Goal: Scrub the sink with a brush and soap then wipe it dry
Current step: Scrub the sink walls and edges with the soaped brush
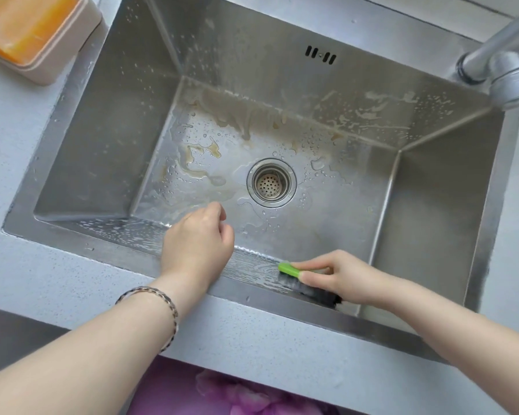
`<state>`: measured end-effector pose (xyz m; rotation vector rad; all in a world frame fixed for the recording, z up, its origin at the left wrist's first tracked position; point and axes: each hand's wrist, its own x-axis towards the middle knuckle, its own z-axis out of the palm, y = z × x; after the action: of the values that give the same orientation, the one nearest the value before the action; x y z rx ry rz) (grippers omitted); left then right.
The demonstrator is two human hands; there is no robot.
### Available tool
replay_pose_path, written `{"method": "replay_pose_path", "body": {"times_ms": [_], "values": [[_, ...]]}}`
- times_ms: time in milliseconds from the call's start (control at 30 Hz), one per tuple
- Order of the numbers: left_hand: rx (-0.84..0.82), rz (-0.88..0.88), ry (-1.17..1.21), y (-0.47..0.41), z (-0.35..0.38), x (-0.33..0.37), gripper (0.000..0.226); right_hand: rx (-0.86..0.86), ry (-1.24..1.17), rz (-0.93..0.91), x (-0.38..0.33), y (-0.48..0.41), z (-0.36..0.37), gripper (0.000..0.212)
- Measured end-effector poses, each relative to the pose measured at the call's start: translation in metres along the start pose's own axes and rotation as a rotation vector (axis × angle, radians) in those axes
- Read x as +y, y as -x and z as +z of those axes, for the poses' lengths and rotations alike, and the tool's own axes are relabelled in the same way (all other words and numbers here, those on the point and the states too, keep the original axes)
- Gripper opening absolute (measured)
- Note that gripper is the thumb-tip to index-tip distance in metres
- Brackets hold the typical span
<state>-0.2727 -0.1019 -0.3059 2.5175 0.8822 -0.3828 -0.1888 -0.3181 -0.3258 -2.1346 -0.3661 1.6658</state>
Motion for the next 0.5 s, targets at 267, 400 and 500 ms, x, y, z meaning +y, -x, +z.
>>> {"method": "replay_pose_path", "body": {"times_ms": [267, 400, 500], "values": [[0.027, 0.011, 0.011, -0.001, 0.005, -0.002, 0.019, 0.046, 0.009, 0.014, 0.005, 0.008, 0.002, 0.028], [0.037, 0.02, 0.007, -0.001, 0.006, -0.003, 0.019, -0.044, -0.042, 0.015, 0.008, 0.036, -0.019, 0.021], [0.052, 0.026, -0.001, -0.001, 0.006, -0.002, 0.02, -0.014, -0.007, 0.134, 0.012, 0.021, -0.014, 0.025]]}}
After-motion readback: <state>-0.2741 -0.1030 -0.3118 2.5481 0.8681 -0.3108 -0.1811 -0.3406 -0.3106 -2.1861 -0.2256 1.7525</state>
